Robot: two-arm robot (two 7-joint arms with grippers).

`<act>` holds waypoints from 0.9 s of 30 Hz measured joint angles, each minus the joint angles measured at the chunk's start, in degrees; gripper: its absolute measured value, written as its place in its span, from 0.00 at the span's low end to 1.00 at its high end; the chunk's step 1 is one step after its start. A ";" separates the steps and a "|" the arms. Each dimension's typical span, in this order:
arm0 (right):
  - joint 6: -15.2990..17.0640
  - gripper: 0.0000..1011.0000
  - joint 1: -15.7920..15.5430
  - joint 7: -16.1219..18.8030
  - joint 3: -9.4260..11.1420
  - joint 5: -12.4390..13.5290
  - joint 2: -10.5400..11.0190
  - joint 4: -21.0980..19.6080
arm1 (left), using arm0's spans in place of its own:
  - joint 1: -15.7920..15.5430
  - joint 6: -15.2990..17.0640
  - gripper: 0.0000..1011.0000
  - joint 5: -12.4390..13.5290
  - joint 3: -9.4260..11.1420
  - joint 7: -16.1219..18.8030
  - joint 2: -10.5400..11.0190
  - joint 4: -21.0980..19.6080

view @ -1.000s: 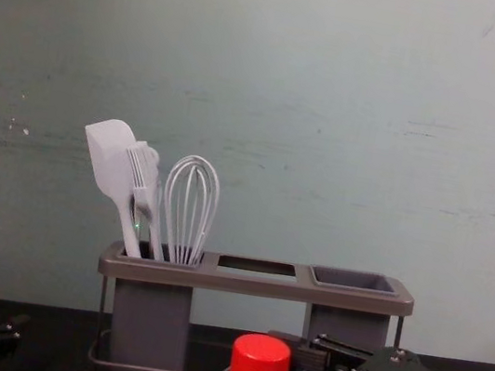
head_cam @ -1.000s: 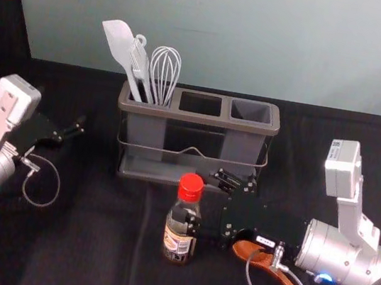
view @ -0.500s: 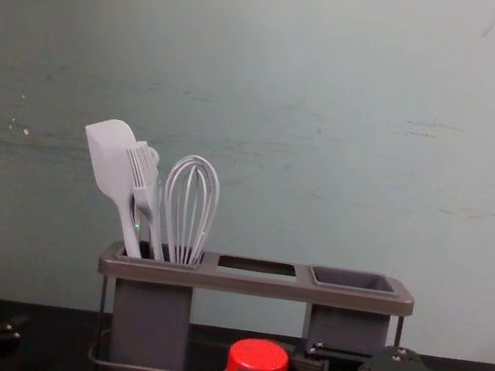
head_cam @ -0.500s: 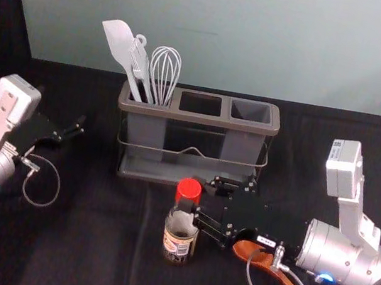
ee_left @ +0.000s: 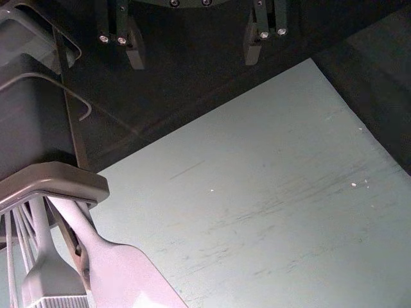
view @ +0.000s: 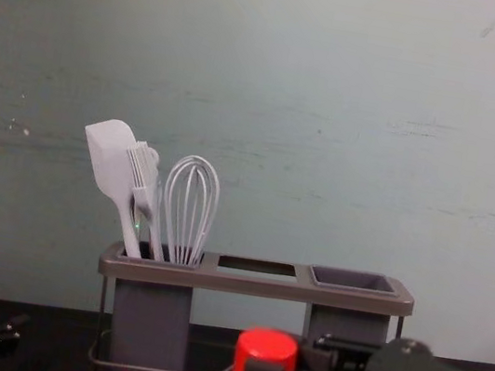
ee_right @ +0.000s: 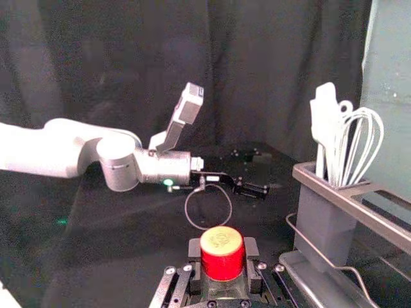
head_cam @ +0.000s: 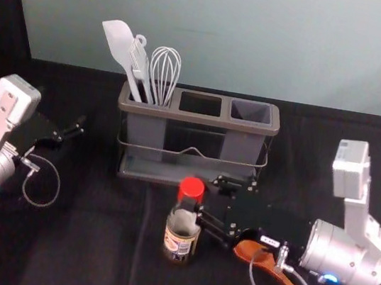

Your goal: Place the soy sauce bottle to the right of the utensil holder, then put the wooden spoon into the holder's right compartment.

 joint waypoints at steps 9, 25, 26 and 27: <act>1.16 0.39 -3.05 -0.95 3.56 3.97 4.56 -6.00 | 0.00 0.00 0.99 0.00 0.00 0.00 0.00 0.00; -2.88 0.39 -11.25 -3.47 13.71 7.49 11.97 -6.17 | 0.00 0.00 0.99 0.00 0.00 0.00 0.00 0.00; -3.26 0.39 -11.60 -3.70 14.87 7.54 12.14 -5.19 | 0.00 0.00 0.99 0.00 0.00 0.00 0.00 0.00; -3.26 0.39 -11.60 -3.70 14.87 7.54 12.14 -5.19 | 0.00 0.00 0.99 0.00 0.00 0.00 0.00 0.00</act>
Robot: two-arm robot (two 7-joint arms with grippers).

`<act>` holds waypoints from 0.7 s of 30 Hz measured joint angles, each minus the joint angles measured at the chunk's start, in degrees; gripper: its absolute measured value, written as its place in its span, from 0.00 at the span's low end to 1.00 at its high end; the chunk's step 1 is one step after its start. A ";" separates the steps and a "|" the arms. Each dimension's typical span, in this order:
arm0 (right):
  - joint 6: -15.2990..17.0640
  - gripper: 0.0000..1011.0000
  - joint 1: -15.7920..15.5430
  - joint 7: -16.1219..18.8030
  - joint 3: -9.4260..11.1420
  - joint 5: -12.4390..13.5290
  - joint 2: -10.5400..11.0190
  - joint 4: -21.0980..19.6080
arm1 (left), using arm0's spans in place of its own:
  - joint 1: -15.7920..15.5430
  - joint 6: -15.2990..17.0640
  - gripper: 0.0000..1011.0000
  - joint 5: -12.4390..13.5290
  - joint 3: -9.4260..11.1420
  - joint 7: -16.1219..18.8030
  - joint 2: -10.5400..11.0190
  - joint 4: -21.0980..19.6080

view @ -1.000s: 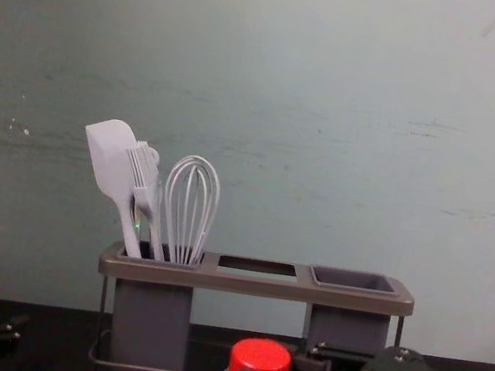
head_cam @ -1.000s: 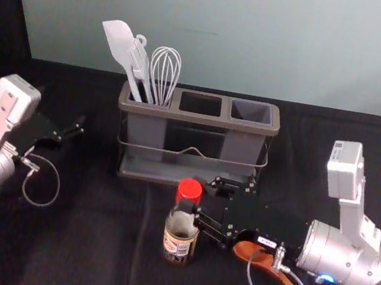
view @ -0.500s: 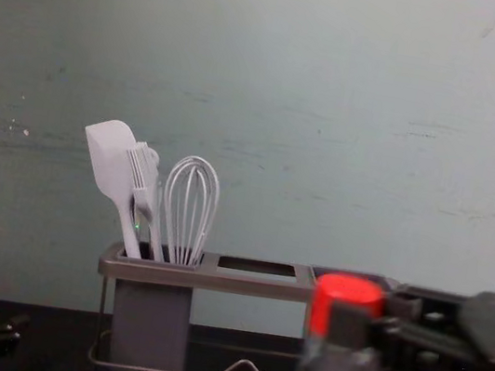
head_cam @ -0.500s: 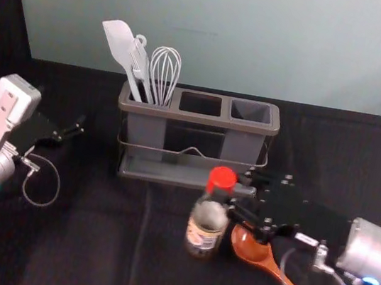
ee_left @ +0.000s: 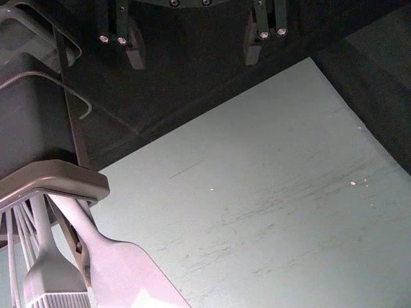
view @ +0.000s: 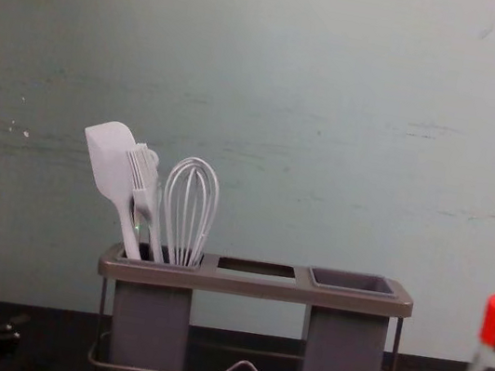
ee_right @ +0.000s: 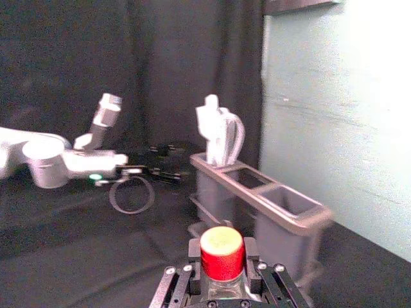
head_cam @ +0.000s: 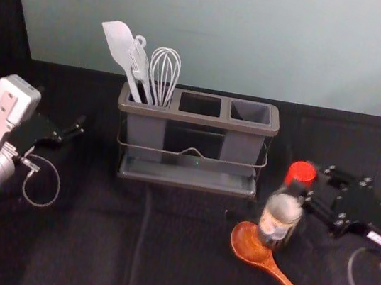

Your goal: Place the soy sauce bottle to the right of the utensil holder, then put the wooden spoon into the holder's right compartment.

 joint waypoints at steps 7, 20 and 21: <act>-0.90 0.39 0.44 -1.33 2.56 -0.92 -0.79 3.55 | 0.00 0.00 0.99 0.00 0.00 0.00 0.00 0.00; -1.73 0.39 7.63 -2.58 1.62 -5.93 -6.69 11.68 | 0.00 0.00 0.99 0.00 0.00 0.00 0.00 0.00; -1.73 0.39 8.08 -2.53 1.51 -6.00 -7.10 12.21 | 0.00 0.00 0.99 0.00 0.00 0.00 0.00 0.00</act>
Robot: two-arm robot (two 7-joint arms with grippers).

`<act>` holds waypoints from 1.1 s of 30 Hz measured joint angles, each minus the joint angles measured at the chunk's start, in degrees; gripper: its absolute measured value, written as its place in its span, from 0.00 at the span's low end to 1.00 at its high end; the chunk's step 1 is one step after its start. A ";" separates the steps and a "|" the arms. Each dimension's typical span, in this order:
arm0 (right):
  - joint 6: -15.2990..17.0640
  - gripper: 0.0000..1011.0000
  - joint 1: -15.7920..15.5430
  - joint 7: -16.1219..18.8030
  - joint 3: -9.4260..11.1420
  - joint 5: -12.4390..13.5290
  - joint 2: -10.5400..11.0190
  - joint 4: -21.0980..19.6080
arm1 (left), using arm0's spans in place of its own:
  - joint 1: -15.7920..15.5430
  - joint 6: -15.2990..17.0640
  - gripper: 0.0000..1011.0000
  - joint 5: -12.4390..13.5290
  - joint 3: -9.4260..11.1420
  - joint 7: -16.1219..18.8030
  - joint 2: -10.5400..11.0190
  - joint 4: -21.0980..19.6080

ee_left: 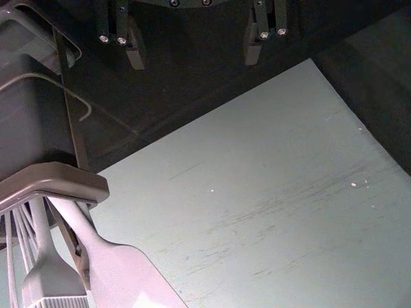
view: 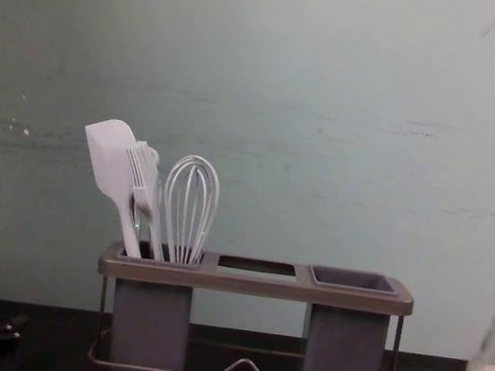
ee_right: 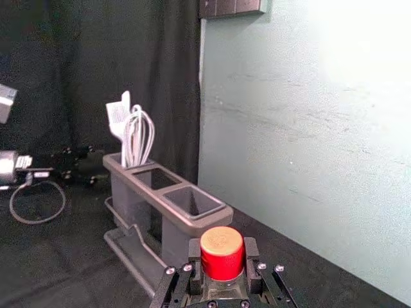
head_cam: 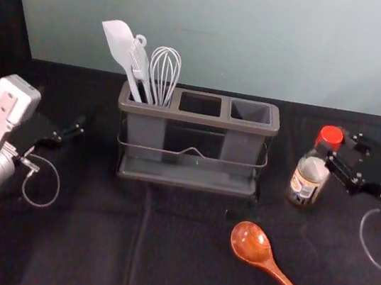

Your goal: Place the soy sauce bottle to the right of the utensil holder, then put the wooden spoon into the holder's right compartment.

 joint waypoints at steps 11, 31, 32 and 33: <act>0.45 0.39 4.66 1.29 -1.86 -1.40 -4.15 5.07 | 0.00 0.00 0.99 0.00 0.00 0.00 0.00 0.00; -0.51 0.39 8.16 2.20 -2.80 -2.20 -8.07 11.64 | 0.00 0.00 0.99 0.00 0.00 0.00 0.00 0.00; -0.51 0.39 8.26 2.22 -2.85 -2.23 -8.15 11.79 | 0.00 0.00 0.99 0.00 0.00 0.00 0.00 0.00; -0.53 0.39 8.34 2.24 -2.89 -2.26 -8.25 11.93 | 0.00 0.00 0.99 0.00 0.00 0.00 0.00 0.00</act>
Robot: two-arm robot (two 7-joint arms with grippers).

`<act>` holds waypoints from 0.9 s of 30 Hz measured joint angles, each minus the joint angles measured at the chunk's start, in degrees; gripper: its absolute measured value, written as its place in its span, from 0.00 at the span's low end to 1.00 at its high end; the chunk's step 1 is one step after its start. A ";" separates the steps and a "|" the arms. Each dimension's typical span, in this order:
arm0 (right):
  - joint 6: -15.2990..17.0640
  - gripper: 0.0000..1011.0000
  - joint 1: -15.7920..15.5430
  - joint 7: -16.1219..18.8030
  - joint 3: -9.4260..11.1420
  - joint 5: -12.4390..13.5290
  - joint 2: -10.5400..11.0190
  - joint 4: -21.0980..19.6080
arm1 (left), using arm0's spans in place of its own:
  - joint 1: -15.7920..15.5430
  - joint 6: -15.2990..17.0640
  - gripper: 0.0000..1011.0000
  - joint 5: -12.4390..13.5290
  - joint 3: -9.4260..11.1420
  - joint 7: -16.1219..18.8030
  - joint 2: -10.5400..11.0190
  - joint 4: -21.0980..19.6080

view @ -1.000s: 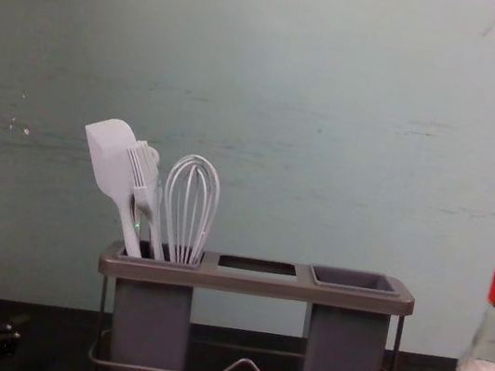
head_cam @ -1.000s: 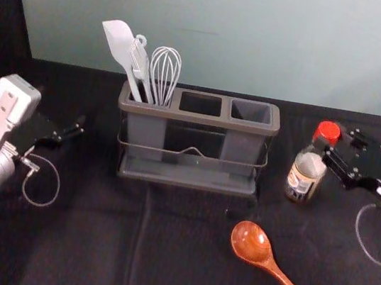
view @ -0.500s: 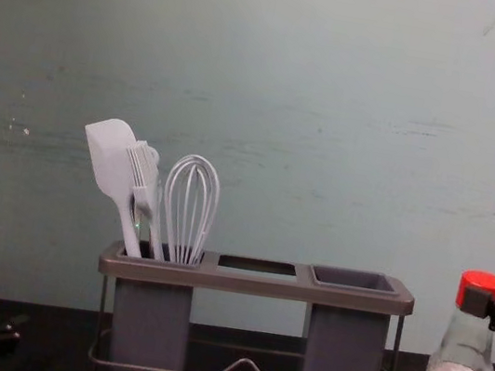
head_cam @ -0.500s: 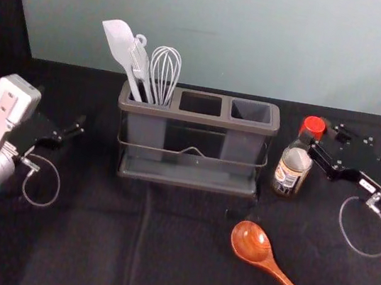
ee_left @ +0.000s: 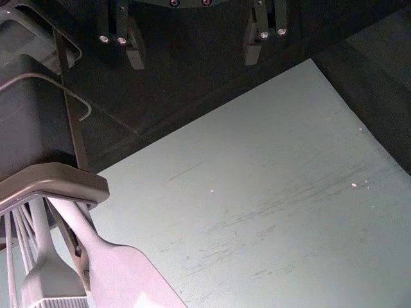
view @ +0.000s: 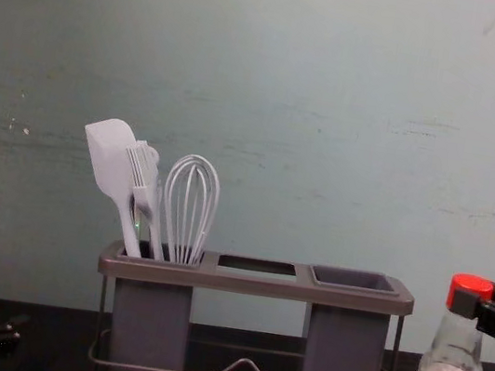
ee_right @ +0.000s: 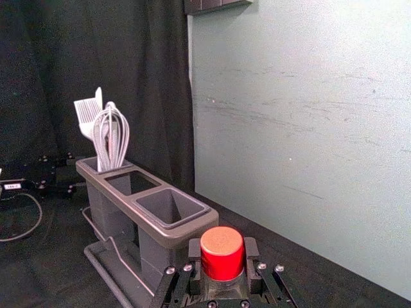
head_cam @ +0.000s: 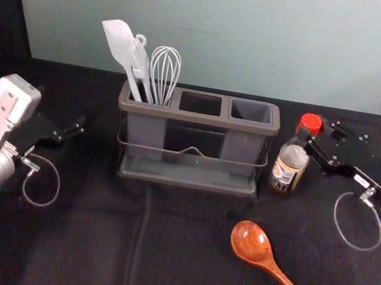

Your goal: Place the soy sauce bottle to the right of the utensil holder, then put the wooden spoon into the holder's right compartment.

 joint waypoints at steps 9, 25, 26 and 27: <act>-0.11 0.39 0.56 0.30 -0.22 -0.18 -0.84 1.34 | 0.00 0.00 0.99 0.00 0.00 0.00 0.00 0.00; -0.19 0.38 0.81 0.47 -0.34 0.07 -1.44 2.37 | 0.00 0.00 0.99 0.00 0.00 0.00 0.00 0.00; -0.18 0.39 0.81 0.47 -0.34 0.07 -1.43 2.36 | 0.00 0.00 0.99 0.00 0.00 0.00 0.00 0.00; -0.17 0.39 0.80 0.47 -0.34 0.05 -1.43 2.34 | 0.00 0.00 0.99 0.00 0.00 0.00 0.00 0.00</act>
